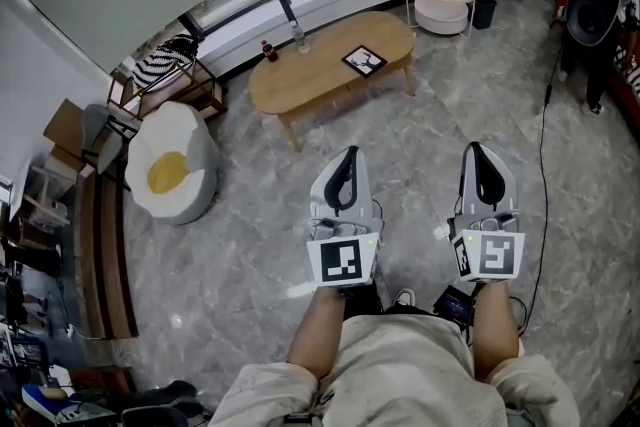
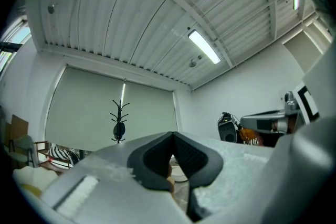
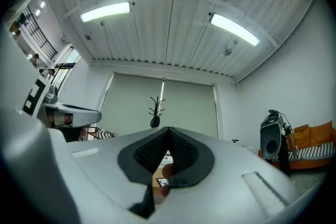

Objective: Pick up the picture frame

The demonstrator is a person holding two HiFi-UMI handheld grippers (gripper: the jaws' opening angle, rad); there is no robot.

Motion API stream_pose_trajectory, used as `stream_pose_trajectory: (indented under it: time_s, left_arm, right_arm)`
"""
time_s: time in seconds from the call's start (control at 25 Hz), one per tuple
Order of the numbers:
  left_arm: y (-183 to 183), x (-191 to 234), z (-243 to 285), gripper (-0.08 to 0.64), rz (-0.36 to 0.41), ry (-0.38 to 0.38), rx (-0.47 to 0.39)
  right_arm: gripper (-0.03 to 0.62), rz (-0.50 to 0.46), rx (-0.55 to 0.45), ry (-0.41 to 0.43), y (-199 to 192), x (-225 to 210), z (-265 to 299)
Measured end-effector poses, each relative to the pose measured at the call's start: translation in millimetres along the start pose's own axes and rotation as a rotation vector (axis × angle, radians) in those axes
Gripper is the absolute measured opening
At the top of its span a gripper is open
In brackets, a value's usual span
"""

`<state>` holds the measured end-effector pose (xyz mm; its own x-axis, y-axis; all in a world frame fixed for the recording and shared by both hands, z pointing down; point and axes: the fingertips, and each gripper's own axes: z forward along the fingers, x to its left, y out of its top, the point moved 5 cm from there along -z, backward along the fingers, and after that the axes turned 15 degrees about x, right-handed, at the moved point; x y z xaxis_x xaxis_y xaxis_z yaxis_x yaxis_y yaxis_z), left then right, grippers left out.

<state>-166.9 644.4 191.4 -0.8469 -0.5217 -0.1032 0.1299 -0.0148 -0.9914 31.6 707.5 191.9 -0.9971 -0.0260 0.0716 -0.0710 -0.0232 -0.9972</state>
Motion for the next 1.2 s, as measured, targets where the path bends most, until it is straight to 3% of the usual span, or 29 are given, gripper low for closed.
stream_pose_trajectory:
  time_s: [0.2, 0.56, 1.2]
  left_arm:
    - [-5.9, 10.1, 21.2, 0.005, -0.011, -0.02, 0.002]
    - [-10.6, 63.2, 81.6, 0.005, -0.009, -0.009, -0.008]
    - [-18.3, 199.3, 190.2, 0.005, -0.056, -0.014, -0.008]
  right_arm:
    - [0.002, 0.036, 0.006, 0.009, -2.3, 0.4, 20.3]
    - [0.002, -0.036, 0.018, 0.009, -2.6, 18.5, 99.5]
    - [0.002, -0.063, 0.054, -0.002, 5.5, 81.2, 261.5]
